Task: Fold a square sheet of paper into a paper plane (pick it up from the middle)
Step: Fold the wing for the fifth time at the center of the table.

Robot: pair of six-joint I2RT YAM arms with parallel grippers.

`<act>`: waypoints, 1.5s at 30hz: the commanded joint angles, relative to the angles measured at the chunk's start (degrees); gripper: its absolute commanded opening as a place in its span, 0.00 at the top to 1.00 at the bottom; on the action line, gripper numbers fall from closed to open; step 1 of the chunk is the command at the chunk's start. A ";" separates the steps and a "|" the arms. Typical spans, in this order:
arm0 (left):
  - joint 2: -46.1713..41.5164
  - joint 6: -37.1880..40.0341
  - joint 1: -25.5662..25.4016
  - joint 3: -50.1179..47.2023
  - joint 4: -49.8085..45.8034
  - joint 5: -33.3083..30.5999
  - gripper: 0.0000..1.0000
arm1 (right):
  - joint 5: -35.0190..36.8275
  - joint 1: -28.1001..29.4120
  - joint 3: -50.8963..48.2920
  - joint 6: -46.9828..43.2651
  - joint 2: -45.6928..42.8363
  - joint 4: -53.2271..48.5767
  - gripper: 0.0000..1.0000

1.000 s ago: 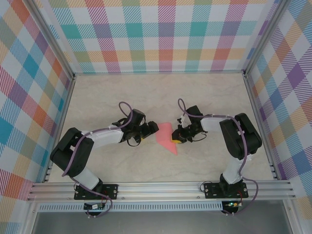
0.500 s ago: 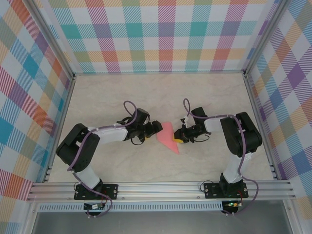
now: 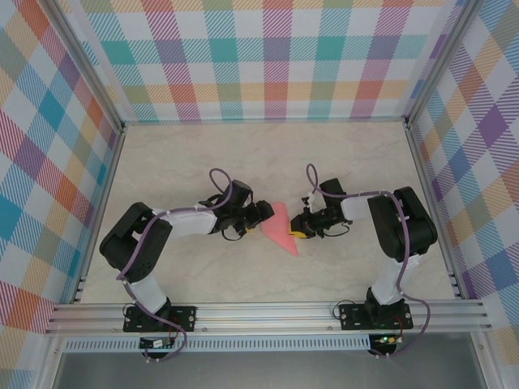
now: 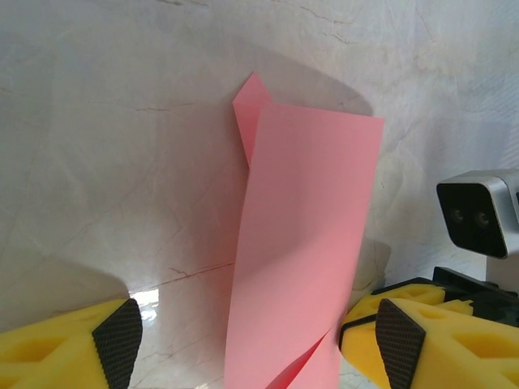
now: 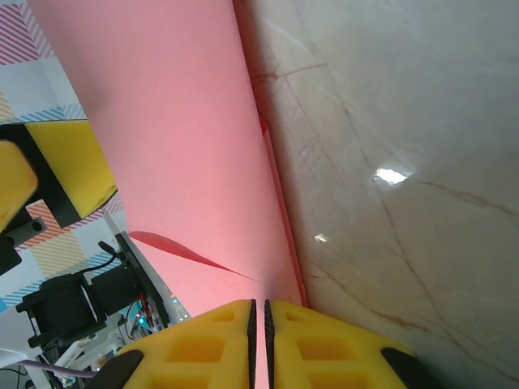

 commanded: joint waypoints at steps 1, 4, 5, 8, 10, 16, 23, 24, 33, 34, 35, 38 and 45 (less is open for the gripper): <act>1.59 -1.17 -0.54 0.89 3.84 2.08 0.25 | 3.32 -0.86 -1.51 -0.51 2.28 -1.18 0.86; 2.73 -1.60 -0.50 1.52 5.34 3.24 0.31 | 3.37 -0.93 -1.61 -0.56 2.58 -1.19 0.86; 3.16 -1.55 -0.54 1.85 5.60 3.57 0.33 | 3.45 -0.98 -1.65 -0.64 2.63 -1.18 0.86; 3.96 -1.81 -0.54 2.17 7.44 4.85 0.38 | 3.55 -1.05 -1.83 -0.68 2.83 -1.07 0.86; 4.22 -1.97 -0.54 2.44 7.67 5.10 0.42 | 3.53 -1.05 -1.88 -0.52 2.91 -1.06 0.86; 4.10 -2.48 -0.54 2.35 8.12 4.95 0.57 | 3.55 -1.14 -1.58 -0.52 2.85 -1.20 0.85; 2.38 -2.61 -0.45 2.48 5.69 2.94 0.85 | 2.37 -1.14 0.11 -0.71 0.57 -2.69 0.80; 2.01 -2.56 -0.45 2.49 5.00 2.44 0.88 | 2.17 -1.19 0.53 -0.85 -0.61 -3.25 0.77; -1.35 -2.41 -0.44 2.67 0.32 -0.77 0.92 | 12.60 -0.19 -0.29 -4.30 -18.27 -8.69 0.63; -1.47 -2.50 -0.45 2.67 0.21 -0.88 0.92 | 14.79 0.51 -1.42 -4.58 -20.31 -8.25 0.60; -1.59 -2.56 -0.45 2.68 0.25 -0.88 0.92 | 18.07 1.88 -2.55 -5.25 -22.33 -8.03 0.59; -1.42 -2.58 -0.45 2.94 0.22 -0.49 0.92 | 28.60 9.24 -6.35 -8.00 -28.08 -5.60 0.59; -1.02 -2.83 -0.45 3.25 0.38 -0.34 0.92 | 51.94 26.36 -12.29 -15.46 -33.84 1.67 0.55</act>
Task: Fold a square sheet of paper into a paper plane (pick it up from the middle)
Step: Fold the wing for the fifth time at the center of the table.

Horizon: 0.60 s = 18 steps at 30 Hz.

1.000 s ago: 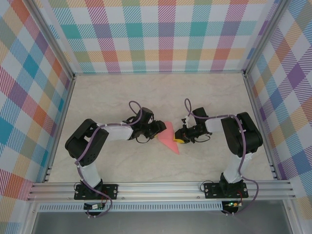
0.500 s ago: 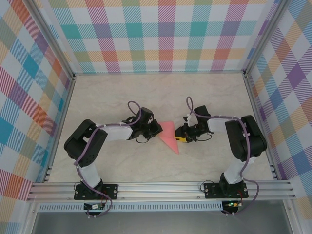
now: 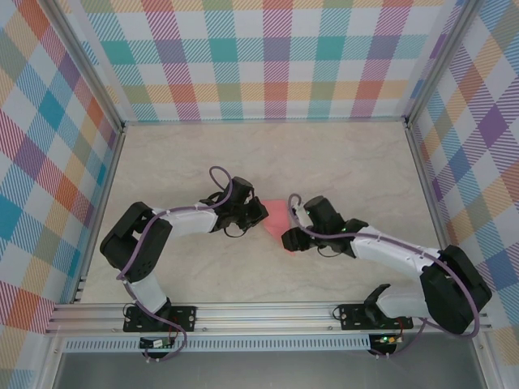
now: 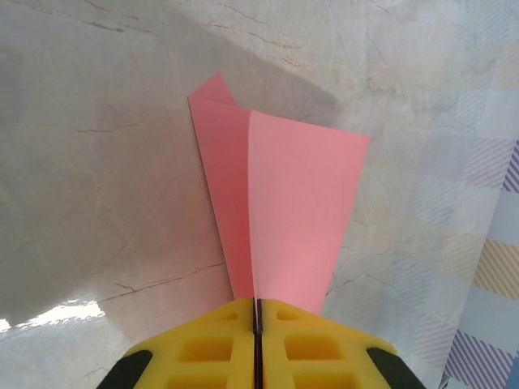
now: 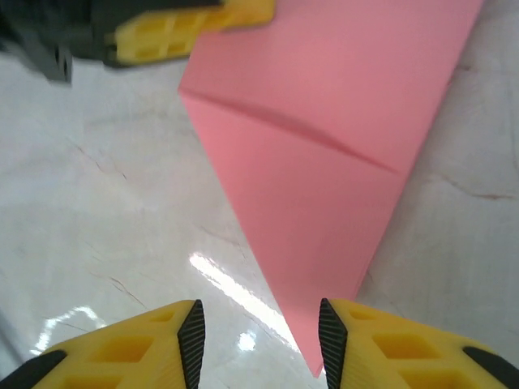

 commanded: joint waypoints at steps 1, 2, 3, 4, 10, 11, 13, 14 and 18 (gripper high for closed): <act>-0.70 -0.24 -0.39 1.82 -0.84 -0.47 0.92 | 13.91 4.38 -1.51 -5.90 -1.04 4.82 0.55; -0.51 -0.29 -0.38 1.95 -0.71 -0.35 0.92 | 14.67 6.02 -1.70 -6.75 -0.56 5.74 0.55; -0.40 -0.38 -0.38 2.02 -0.53 -0.22 0.92 | 16.14 7.78 -1.66 -7.44 -0.03 6.20 0.55; -0.23 -0.34 -0.34 2.17 -0.61 -0.08 0.92 | 17.56 9.21 -1.45 -7.94 0.39 6.62 0.55; -0.28 -0.56 -0.38 2.38 -0.58 0.11 0.92 | 24.32 14.18 -0.55 -12.21 5.21 9.51 0.53; -0.28 -0.52 -0.39 2.43 -0.65 0.13 0.92 | 25.13 14.61 -0.14 -12.50 6.00 9.83 0.53; -0.49 -0.50 -0.39 2.41 -0.89 0.05 0.92 | 26.76 15.04 0.63 -13.03 7.81 9.93 0.54; -0.56 -0.44 -0.37 2.36 -1.06 0.01 0.92 | 28.25 15.34 0.93 -13.50 8.56 9.87 0.55; -0.70 -0.43 -0.39 2.17 -1.07 -0.04 0.92 | 28.74 15.44 1.30 -14.33 10.11 10.79 0.58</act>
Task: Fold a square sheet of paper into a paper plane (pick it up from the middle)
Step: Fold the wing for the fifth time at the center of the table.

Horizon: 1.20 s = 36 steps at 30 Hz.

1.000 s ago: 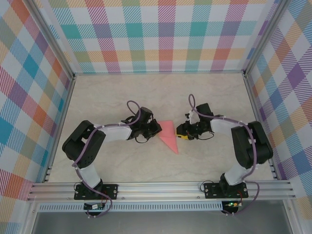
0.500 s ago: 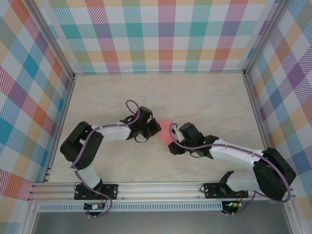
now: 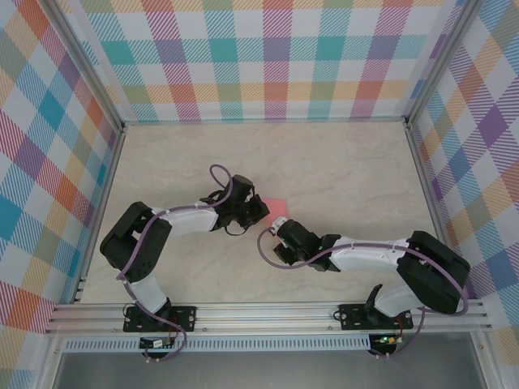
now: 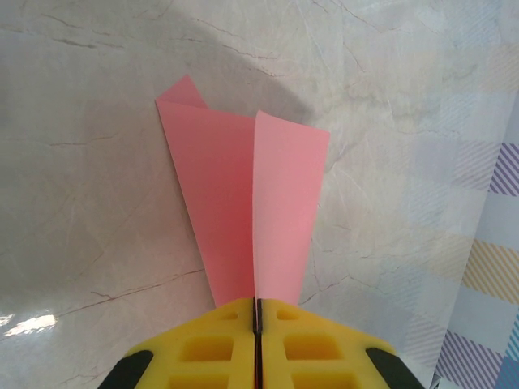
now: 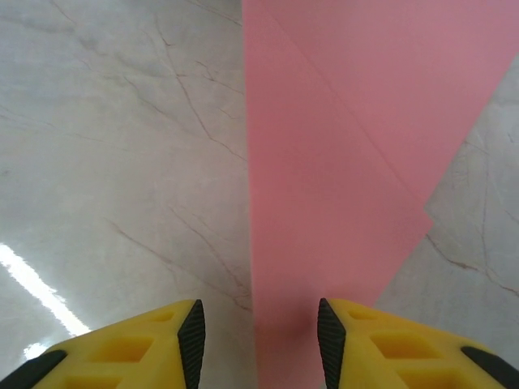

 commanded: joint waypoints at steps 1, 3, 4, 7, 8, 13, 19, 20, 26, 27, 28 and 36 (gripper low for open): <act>-0.70 -0.26 -0.38 1.11 -1.19 -0.10 0.92 | 3.03 0.60 2.35 -1.98 1.15 2.74 0.59; -0.59 -0.24 -0.34 1.15 -1.21 0.10 0.92 | 3.19 0.64 2.73 -2.05 1.87 2.66 0.61; -0.56 -0.25 -0.36 1.11 -1.27 0.11 0.92 | 3.17 0.77 2.80 -2.05 2.15 2.68 0.62; -0.70 -0.25 -0.38 1.11 -1.38 0.11 0.92 | 3.10 1.06 3.18 -2.11 2.79 3.01 0.65; -0.70 -0.25 -0.39 1.12 -1.41 0.13 0.92 | 3.25 1.11 3.31 -2.09 3.05 3.01 0.66; -0.74 -0.16 -0.39 1.38 -1.58 0.26 0.92 | 4.17 1.17 4.00 -1.74 4.37 2.09 0.70; -0.49 -0.14 -0.36 1.50 -1.61 0.35 0.92 | 5.59 1.17 3.86 -1.72 4.14 1.46 0.73; -0.50 -0.16 -0.38 1.46 -1.59 0.34 0.92 | 5.69 1.13 3.91 -1.63 4.13 1.33 0.75; -0.88 -0.16 -0.37 1.31 -1.98 0.38 0.92 | 7.11 1.20 4.17 -0.71 4.03 -0.04 0.83; -0.92 -0.16 -0.37 1.24 -2.17 0.27 0.92 | 7.14 1.20 4.16 -0.71 3.91 -0.27 0.84; -1.01 -0.08 -0.39 1.15 -2.39 0.22 0.92 | 7.20 1.20 4.10 -0.58 3.78 -0.40 0.86; -1.27 0.09 -0.20 1.62 -3.46 -0.01 0.92 | 7.23 1.14 3.69 -1.21 4.48 0.51 0.84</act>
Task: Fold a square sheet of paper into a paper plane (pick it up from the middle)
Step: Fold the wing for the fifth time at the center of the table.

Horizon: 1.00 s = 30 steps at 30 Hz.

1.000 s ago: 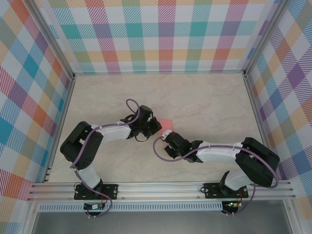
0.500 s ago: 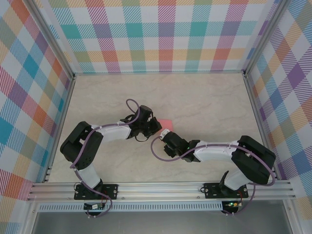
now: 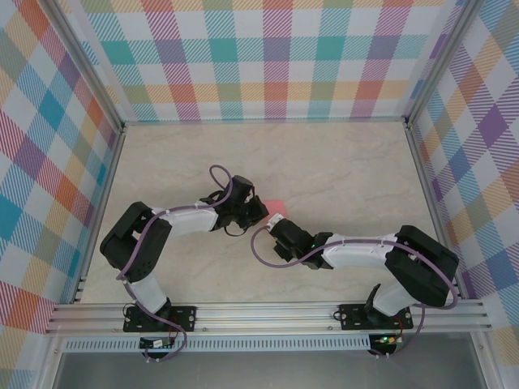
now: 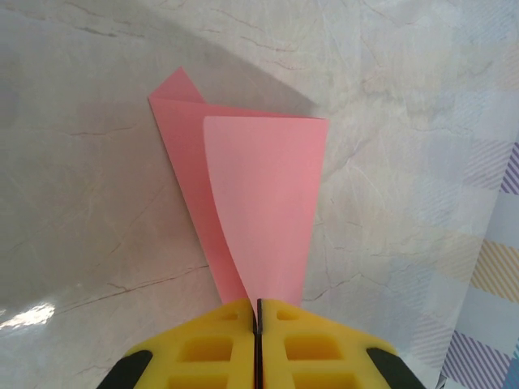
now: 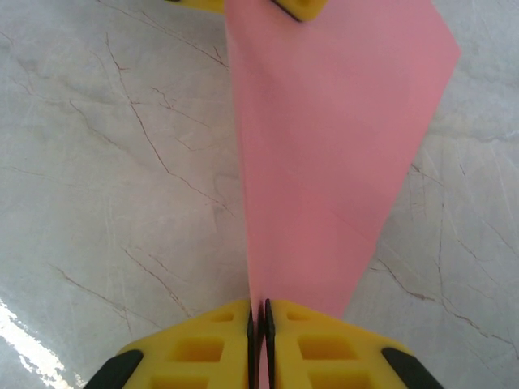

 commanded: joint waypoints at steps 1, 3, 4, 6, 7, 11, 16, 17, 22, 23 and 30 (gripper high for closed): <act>-1.27 0.10 -0.21 1.70 -1.86 -0.02 0.92 | 1.09 0.34 0.84 -0.09 0.43 0.00 0.82; -1.29 0.02 -0.19 1.63 -1.80 0.00 0.92 | 1.09 0.34 0.96 -0.36 0.72 0.04 0.80; -1.32 0.02 -0.21 1.65 -1.82 -0.07 0.92 | 1.09 0.30 1.16 -0.44 1.02 0.05 0.80; -1.28 0.01 -0.14 1.72 -1.95 0.08 0.92 | 1.09 0.33 1.57 -0.45 1.67 -0.10 0.80; -1.19 0.01 -0.12 1.73 -1.97 0.11 0.92 | 1.09 0.37 1.74 -0.35 2.00 -0.05 0.79; -1.27 0.06 -0.12 1.76 -2.18 0.11 0.92 | 1.08 0.33 2.27 -0.24 2.51 -0.20 0.80; -1.36 0.09 0.05 1.68 -2.29 0.11 0.92 | 0.98 0.34 2.48 -0.11 1.89 -0.10 0.86; -1.36 0.10 0.10 1.64 -2.30 0.10 0.92 | 0.92 0.32 2.56 -0.02 1.97 -0.37 0.88; -2.29 0.20 0.14 1.65 -3.83 -0.65 0.80 | -1.65 0.24 2.67 1.64 1.36 -1.13 0.98; -2.69 0.27 0.23 1.63 -4.58 -0.98 0.77 | -2.80 0.28 2.52 2.03 1.02 -1.01 1.00; -7.38 2.32 1.86 3.14 -15.36 -4.58 0.46 | -10.54 -1.52 1.54 6.70 -0.53 0.22 1.00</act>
